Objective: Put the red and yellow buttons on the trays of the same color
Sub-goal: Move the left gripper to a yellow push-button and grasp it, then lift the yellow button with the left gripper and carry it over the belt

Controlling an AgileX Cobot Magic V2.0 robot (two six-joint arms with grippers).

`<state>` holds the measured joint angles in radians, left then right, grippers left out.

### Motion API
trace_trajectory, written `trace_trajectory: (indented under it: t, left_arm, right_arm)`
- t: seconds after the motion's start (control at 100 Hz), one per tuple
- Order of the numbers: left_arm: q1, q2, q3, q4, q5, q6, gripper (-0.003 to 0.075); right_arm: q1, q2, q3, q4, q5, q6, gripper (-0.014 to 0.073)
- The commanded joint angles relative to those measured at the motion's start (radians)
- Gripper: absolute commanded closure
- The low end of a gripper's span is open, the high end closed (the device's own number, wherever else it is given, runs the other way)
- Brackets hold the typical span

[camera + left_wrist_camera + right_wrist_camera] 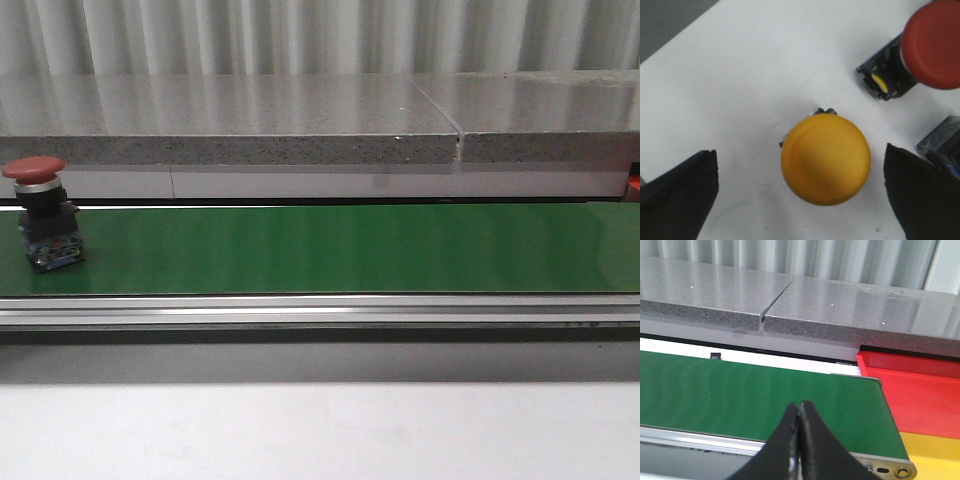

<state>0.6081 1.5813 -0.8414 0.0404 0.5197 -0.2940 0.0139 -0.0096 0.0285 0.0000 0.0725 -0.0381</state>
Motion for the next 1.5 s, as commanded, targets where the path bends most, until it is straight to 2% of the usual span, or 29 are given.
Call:
trace_trajectory:
  t: [0.0, 0.29, 0.5, 0.64, 0.86, 1.21, 1.32, 1.49]
  left_arm:
    - [0.0, -0.019, -0.039, -0.011, -0.053, -0.013, 0.0092]
    - [0.0, 0.009, -0.053, -0.029, -0.087, -0.013, 0.0107]
    - [-0.001, 0.03, -0.053, -0.04, -0.078, -0.013, 0.0229]
    - [-0.001, 0.03, -0.053, -0.047, -0.078, -0.013, 0.0384]
    - [-0.001, 0.007, -0.053, -0.05, -0.06, -0.013, 0.0741]
    - [-0.008, -0.241, -0.053, -0.05, 0.014, 0.017, 0.0739]
    - [-0.058, -0.35, -0.053, -0.052, 0.027, 0.058, 0.0739]
    - [-0.199, -0.461, -0.062, -0.052, 0.041, 0.135, 0.074]
  right_arm:
    - [0.004, -0.015, -0.006, -0.006, -0.079, -0.004, 0.0662]
    - [0.004, -0.015, -0.006, -0.006, -0.079, -0.004, 0.0662]
    - [0.004, -0.015, -0.006, -0.006, -0.079, -0.004, 0.0662]
    - [0.004, -0.015, -0.006, -0.006, -0.079, -0.004, 0.0662]
    - [0.004, -0.015, -0.006, -0.006, -0.079, -0.004, 0.0662]
    - [0.004, -0.015, -0.006, -0.006, -0.079, -0.004, 0.0662]
    - [0.004, -0.015, -0.006, -0.006, -0.079, -0.004, 0.0662]
    - [0.004, -0.015, -0.006, -0.006, -0.079, -0.004, 0.0662]
